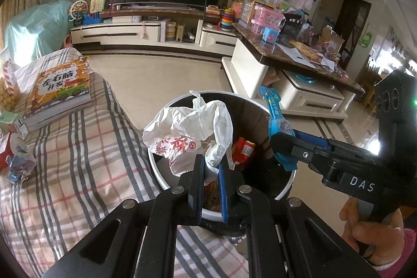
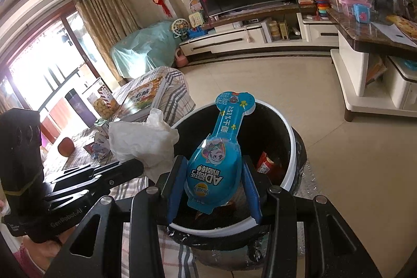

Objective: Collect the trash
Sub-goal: 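Carry the white bag and blue package over the bin and open both tools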

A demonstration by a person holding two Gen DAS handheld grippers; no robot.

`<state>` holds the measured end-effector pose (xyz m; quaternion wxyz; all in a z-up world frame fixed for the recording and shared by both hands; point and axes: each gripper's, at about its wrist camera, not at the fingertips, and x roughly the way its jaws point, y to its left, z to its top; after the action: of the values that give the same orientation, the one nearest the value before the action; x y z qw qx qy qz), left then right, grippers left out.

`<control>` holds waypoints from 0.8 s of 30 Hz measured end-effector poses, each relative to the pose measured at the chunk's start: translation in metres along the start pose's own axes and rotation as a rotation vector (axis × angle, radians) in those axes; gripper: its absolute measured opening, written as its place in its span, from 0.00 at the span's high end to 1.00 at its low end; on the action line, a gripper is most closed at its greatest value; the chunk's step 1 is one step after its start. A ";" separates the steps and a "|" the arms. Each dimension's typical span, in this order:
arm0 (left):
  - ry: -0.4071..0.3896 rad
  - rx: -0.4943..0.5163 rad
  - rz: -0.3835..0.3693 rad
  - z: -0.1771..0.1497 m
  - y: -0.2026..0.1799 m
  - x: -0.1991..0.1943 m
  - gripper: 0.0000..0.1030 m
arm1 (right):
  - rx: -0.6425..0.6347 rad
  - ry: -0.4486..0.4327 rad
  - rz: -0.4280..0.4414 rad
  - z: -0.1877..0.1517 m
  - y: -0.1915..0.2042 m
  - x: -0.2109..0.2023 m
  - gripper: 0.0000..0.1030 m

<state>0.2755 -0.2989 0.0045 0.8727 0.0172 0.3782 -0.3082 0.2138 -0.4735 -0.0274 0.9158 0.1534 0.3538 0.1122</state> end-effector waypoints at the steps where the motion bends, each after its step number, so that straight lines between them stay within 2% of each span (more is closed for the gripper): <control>1: 0.003 -0.001 0.000 0.000 0.000 0.001 0.92 | 0.000 0.001 0.000 0.000 0.000 0.001 0.58; 24: 0.031 -0.003 -0.013 0.011 0.001 0.023 0.91 | 0.009 0.033 -0.021 0.007 -0.010 0.019 0.58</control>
<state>0.2953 -0.3127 -0.0029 0.8647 0.0184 0.3924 -0.3131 0.2332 -0.4782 -0.0380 0.9103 0.1517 0.3710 0.1035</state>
